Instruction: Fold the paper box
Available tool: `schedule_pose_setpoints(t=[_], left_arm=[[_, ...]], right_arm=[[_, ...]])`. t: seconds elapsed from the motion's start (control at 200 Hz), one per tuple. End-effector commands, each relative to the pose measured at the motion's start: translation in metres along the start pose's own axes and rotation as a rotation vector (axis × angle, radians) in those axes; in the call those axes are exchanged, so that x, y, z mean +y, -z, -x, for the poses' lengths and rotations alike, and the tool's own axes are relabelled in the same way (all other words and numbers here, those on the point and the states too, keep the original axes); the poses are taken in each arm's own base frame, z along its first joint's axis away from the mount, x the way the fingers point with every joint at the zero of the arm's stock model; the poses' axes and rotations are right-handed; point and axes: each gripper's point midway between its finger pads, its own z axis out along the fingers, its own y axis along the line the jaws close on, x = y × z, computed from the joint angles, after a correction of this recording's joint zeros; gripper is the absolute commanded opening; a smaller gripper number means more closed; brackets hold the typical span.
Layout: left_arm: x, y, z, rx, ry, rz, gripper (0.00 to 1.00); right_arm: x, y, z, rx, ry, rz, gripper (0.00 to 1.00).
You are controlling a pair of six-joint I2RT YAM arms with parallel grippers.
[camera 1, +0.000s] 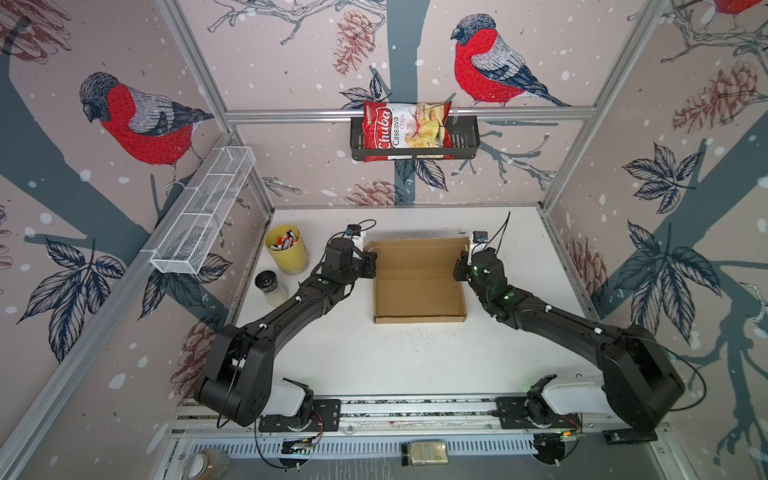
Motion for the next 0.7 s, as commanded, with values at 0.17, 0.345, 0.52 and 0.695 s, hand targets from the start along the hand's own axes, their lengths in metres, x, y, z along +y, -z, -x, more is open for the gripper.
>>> schedule_pose_setpoints(t=[0.17,0.345,0.52,0.695], left_arm=[[-0.017,0.006,-0.017,0.010,0.012,-0.076,0.01],[-0.019,0.009,-0.027,0.000,-0.004,-0.076,0.01],[-0.023,0.013,-0.035,-0.021,-0.033,-0.094,0.01],[-0.028,0.013,-0.046,-0.017,-0.063,-0.092,0.01]], right_arm=[[0.009,0.005,-0.016,0.023,-0.027,0.042,0.00],[0.006,0.009,-0.026,0.034,-0.025,0.034,0.01],[0.005,0.012,-0.036,0.043,-0.023,0.038,0.00],[0.003,0.014,-0.042,0.047,-0.021,0.035,0.01]])
